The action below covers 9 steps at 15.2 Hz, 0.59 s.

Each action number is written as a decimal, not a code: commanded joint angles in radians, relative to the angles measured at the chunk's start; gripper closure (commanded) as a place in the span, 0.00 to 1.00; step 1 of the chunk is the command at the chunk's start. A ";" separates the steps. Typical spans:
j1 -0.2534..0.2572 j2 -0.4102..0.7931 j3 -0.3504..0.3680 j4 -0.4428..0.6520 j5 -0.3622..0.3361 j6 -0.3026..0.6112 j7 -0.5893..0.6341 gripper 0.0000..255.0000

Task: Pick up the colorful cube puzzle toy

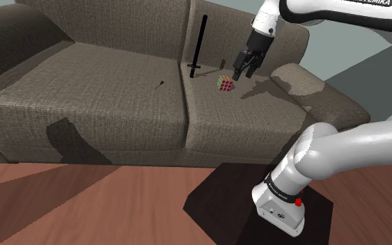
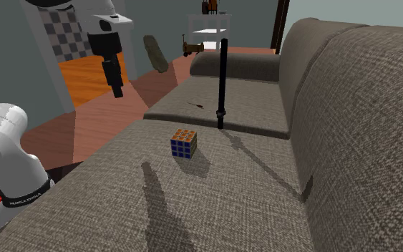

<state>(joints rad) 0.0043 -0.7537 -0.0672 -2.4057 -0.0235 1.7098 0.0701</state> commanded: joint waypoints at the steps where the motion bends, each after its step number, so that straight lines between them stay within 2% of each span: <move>1: 0.000 0.000 0.000 0.000 0.000 0.000 0.000 0.00; 9: -0.045 0.249 -0.113 0.087 -0.051 0.136 -0.093 0.00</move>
<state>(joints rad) -0.0358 -0.5336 -0.1673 -2.3286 -0.0707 1.8291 -0.0124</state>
